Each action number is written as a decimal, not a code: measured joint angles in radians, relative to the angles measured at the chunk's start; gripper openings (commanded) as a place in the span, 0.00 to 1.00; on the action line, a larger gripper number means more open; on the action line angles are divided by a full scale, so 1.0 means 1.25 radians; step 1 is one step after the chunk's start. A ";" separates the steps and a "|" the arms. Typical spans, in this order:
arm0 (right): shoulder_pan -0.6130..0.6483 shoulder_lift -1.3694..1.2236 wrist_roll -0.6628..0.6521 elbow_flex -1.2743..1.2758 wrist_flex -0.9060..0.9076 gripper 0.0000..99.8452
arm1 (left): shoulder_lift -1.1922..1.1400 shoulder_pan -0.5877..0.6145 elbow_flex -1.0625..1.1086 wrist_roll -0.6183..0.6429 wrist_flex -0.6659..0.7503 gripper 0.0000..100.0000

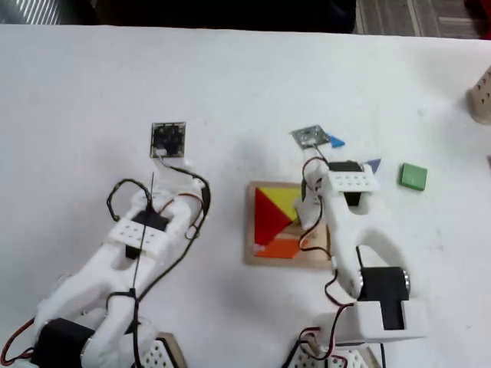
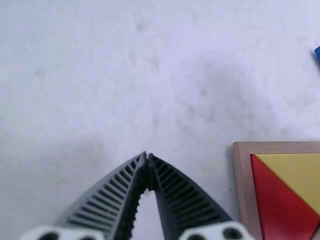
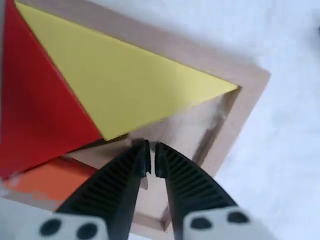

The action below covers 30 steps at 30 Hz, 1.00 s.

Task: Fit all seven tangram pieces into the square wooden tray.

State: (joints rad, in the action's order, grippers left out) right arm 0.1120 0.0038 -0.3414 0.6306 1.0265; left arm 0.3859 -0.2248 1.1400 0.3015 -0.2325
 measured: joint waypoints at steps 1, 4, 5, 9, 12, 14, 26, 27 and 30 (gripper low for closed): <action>0.012 0.000 0.000 0.000 0.010 0.02 | 0.000 0.000 0.000 0.000 0.000 0.02; 0.048 0.000 0.002 0.001 0.027 0.02 | 0.000 0.000 0.000 0.000 0.000 0.02; 0.055 0.000 0.002 0.001 0.031 0.02 | 0.000 0.000 0.000 0.000 0.000 0.02; 0.060 0.000 0.002 0.001 0.033 0.02 | 0.000 0.000 0.000 0.000 0.000 0.02; 0.058 0.000 0.002 0.001 0.033 0.02 | 0.000 0.000 0.000 0.000 0.000 0.02; 0.045 0.001 0.001 0.001 0.037 0.02 | 0.000 0.000 0.000 0.000 0.000 0.02; -0.134 0.083 0.099 0.002 0.011 0.06 | 0.000 0.000 0.000 0.000 0.000 0.02; -0.157 0.083 0.109 0.002 -0.002 0.08 | 0.000 0.000 0.000 0.000 0.000 0.02; -0.212 0.083 0.139 0.000 -0.021 0.16 | 0.000 0.000 0.000 0.000 0.000 0.02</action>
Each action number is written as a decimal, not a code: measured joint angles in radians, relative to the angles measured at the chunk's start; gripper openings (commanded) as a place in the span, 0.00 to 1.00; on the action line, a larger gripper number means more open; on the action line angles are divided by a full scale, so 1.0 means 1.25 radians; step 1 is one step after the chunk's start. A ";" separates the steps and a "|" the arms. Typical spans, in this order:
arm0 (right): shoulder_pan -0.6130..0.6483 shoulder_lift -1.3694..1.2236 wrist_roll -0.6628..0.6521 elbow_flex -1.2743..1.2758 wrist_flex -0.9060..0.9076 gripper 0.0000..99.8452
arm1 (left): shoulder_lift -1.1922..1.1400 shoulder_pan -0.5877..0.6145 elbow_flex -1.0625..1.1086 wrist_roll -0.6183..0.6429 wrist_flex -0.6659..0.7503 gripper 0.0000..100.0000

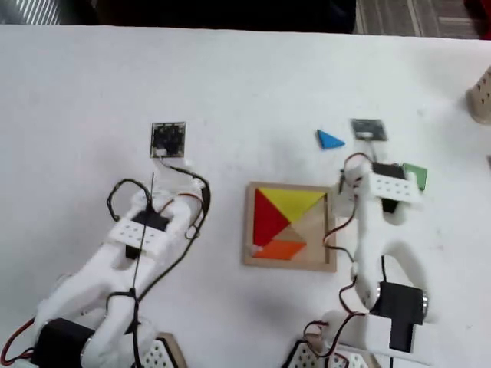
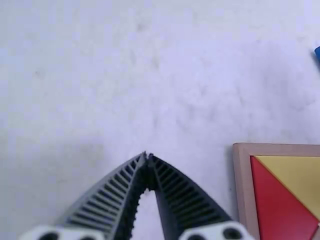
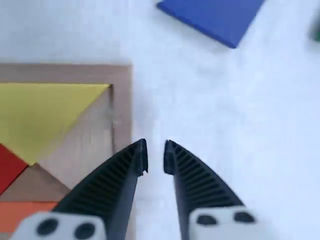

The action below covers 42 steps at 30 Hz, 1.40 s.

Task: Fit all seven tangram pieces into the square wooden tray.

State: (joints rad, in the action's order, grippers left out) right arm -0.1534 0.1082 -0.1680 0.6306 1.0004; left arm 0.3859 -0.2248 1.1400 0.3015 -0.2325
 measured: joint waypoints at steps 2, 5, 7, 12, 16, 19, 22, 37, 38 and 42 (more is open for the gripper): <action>-0.026 0.000 0.032 -0.020 -0.004 0.20 | 0.000 0.000 0.000 0.000 0.000 0.02; -0.068 -0.009 0.059 -0.066 -0.005 0.21 | 0.000 0.000 0.000 0.000 0.000 0.02; -0.085 -0.041 0.065 -0.112 -0.005 0.21 | 0.000 0.000 0.000 0.000 0.000 0.02; -0.122 -0.200 0.099 -0.265 0.004 0.21 | 0.000 0.000 0.000 0.000 0.000 0.02; -0.146 -0.335 0.107 -0.435 0.071 0.21 | 0.000 0.000 0.000 0.000 0.000 0.02; -0.164 -0.420 0.107 -0.572 0.113 0.21 | 0.000 0.000 0.000 0.000 0.000 0.02; -0.180 -0.500 0.107 -0.692 0.128 0.21 | 0.000 0.000 0.000 0.000 0.000 0.02; -0.205 -0.754 -0.028 -0.938 0.145 0.21 | 0.000 0.000 0.000 0.000 0.000 0.02; -0.206 -0.755 -0.037 -0.938 0.145 0.21 | 0.000 0.000 0.000 0.000 0.000 0.02; -0.211 -0.756 -0.053 -0.939 0.145 0.21 | 0.000 0.000 0.000 0.000 0.000 0.02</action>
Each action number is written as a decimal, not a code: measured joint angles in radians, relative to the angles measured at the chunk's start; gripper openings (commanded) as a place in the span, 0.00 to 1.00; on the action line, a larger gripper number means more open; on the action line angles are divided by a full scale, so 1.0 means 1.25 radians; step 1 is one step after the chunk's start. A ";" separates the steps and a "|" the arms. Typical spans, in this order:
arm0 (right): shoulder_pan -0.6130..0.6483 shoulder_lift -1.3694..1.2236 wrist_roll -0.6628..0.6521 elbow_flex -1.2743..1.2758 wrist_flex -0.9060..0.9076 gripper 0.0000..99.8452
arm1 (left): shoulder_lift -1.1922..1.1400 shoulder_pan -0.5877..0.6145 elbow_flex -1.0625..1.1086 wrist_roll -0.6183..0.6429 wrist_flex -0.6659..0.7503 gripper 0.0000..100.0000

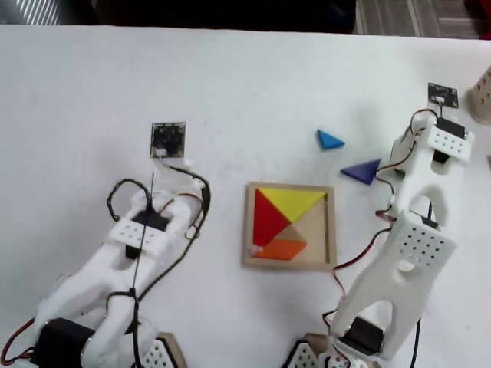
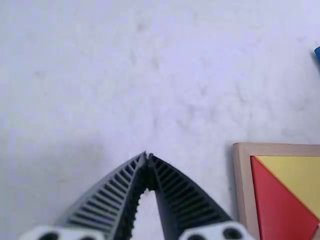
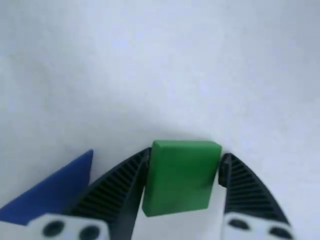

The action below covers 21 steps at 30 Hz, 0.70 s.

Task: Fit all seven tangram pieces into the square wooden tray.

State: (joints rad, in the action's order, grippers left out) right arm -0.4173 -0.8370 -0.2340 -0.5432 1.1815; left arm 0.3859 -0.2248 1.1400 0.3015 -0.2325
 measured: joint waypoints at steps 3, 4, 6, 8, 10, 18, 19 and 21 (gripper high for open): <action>-0.004 0.000 -0.001 0.000 0.000 0.20 | 0.000 0.000 0.000 0.000 0.000 0.02; -0.004 0.000 -0.001 -0.001 0.000 0.19 | 0.000 0.000 0.000 0.000 0.000 0.02; -0.004 0.000 -0.001 -0.001 0.000 0.13 | 0.000 0.000 0.000 0.000 0.000 0.02; -0.012 0.000 -0.001 -0.002 0.000 0.05 | 0.000 0.000 0.000 0.000 0.000 0.02; -0.020 0.000 -0.001 -0.006 -0.004 0.01 | 0.000 0.000 0.000 0.000 0.000 0.02; -0.053 -0.001 -0.007 -0.015 0.005 0.02 | 0.000 0.000 0.000 0.000 0.000 0.02; -0.055 0.000 -0.009 -0.015 0.015 0.02 | 0.000 0.000 0.000 0.000 0.000 0.02; -0.060 0.007 -0.009 -0.020 0.044 0.02 | 0.000 0.000 0.000 0.000 0.000 0.02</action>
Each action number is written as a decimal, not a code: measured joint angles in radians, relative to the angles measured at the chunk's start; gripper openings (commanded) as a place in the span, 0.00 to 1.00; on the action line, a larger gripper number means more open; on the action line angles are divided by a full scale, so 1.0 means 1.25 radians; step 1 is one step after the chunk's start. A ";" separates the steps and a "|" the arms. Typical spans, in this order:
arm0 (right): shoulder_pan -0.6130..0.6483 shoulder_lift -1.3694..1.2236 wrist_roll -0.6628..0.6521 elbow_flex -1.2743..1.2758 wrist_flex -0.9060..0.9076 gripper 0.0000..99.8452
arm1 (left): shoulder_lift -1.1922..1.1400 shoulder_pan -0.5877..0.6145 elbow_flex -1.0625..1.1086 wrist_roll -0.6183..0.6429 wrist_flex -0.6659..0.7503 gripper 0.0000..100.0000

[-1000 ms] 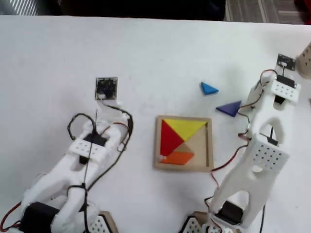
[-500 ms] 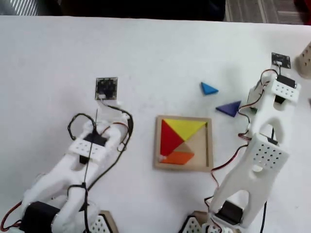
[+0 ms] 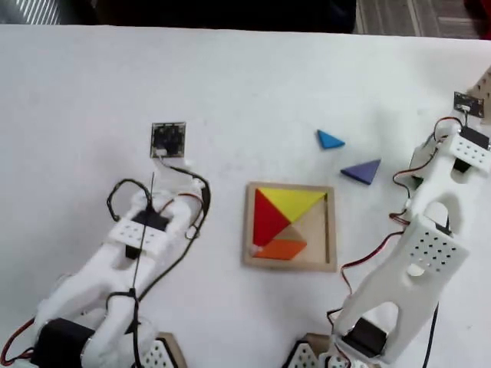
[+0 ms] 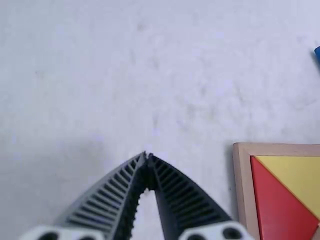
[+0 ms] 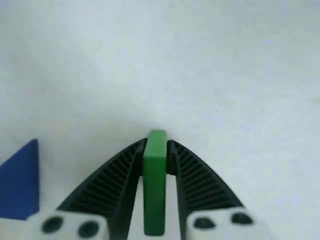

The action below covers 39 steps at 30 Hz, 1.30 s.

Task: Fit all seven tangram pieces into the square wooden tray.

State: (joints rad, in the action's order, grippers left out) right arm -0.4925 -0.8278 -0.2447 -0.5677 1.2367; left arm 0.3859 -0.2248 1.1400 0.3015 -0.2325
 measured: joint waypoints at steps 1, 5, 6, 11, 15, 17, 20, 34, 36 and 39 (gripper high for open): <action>0.000 0.007 0.000 -0.002 0.020 0.02 | 0.000 0.000 0.000 0.000 0.000 0.02; -0.004 0.059 0.000 0.000 0.124 0.02 | 0.000 0.000 0.000 0.000 0.000 0.02; -0.004 0.080 0.000 0.000 0.149 0.02 | 0.000 0.000 0.000 0.000 0.000 0.02; 0.001 0.174 0.000 0.000 0.268 0.02 | 0.000 0.000 0.000 0.000 0.000 0.02; 0.031 0.215 0.000 0.000 0.340 0.02 | 0.000 0.000 0.000 0.000 0.000 0.02; 0.049 0.236 0.000 0.004 0.366 0.02 | 0.000 0.000 0.000 0.000 0.000 0.02; 0.079 0.284 0.000 0.056 0.371 0.02 | 0.000 0.000 0.000 0.000 0.000 0.02; 0.248 0.614 0.000 0.511 0.254 0.02 | 0.000 0.000 0.000 0.000 0.000 0.02; 0.277 0.640 0.000 0.586 0.214 0.02 | 0.000 0.000 0.000 0.000 0.000 0.02; 0.319 0.658 0.000 0.682 0.140 0.02 | 0.000 0.000 0.000 0.000 0.000 0.02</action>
State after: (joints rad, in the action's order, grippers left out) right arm -0.0936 -0.0054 -0.2447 0.2854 1.4116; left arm 0.3859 -0.2248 1.1400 0.3015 -0.2325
